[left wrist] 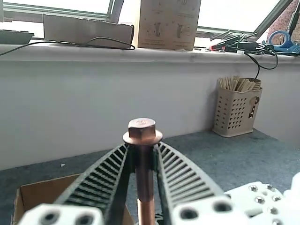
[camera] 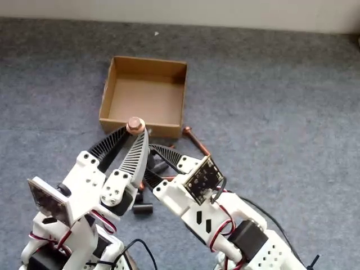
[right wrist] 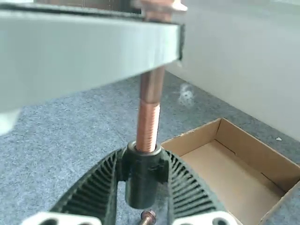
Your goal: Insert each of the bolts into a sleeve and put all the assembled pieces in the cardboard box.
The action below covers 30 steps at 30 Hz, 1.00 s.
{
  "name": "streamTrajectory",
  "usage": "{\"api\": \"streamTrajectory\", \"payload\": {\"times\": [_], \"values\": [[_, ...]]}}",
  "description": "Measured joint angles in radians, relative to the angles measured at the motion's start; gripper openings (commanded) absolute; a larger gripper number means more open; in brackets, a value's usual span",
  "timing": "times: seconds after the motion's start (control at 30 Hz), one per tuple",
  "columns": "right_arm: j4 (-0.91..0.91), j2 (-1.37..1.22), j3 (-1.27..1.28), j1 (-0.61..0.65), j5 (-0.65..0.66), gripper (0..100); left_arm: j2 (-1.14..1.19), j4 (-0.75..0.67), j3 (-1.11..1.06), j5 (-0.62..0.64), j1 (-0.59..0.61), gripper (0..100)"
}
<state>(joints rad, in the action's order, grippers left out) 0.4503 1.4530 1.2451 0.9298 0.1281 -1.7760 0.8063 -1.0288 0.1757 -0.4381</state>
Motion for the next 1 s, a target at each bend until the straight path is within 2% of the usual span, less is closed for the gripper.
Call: {"api": "streamTrajectory", "payload": {"times": [0.23,0.4,0.53,0.83,1.0], "values": [[0.000,0.000,-0.041,0.000,0.000,0.4,0.000,0.000,0.000,0.000,-0.006,0],[0.000,-0.002,-0.040,-0.055,0.002,0.4,0.000,0.000,-0.034,0.002,-0.009,1],[-0.003,-0.003,-0.041,-0.069,0.003,0.4,-0.002,0.000,-0.072,-0.015,-0.009,13],[-0.005,-0.005,-0.087,-0.083,0.005,0.4,-0.009,0.196,-0.060,-0.058,0.002,23],[-0.003,-0.005,-0.086,-0.084,0.005,0.4,-0.009,0.325,0.003,-0.075,0.002,24]]}}
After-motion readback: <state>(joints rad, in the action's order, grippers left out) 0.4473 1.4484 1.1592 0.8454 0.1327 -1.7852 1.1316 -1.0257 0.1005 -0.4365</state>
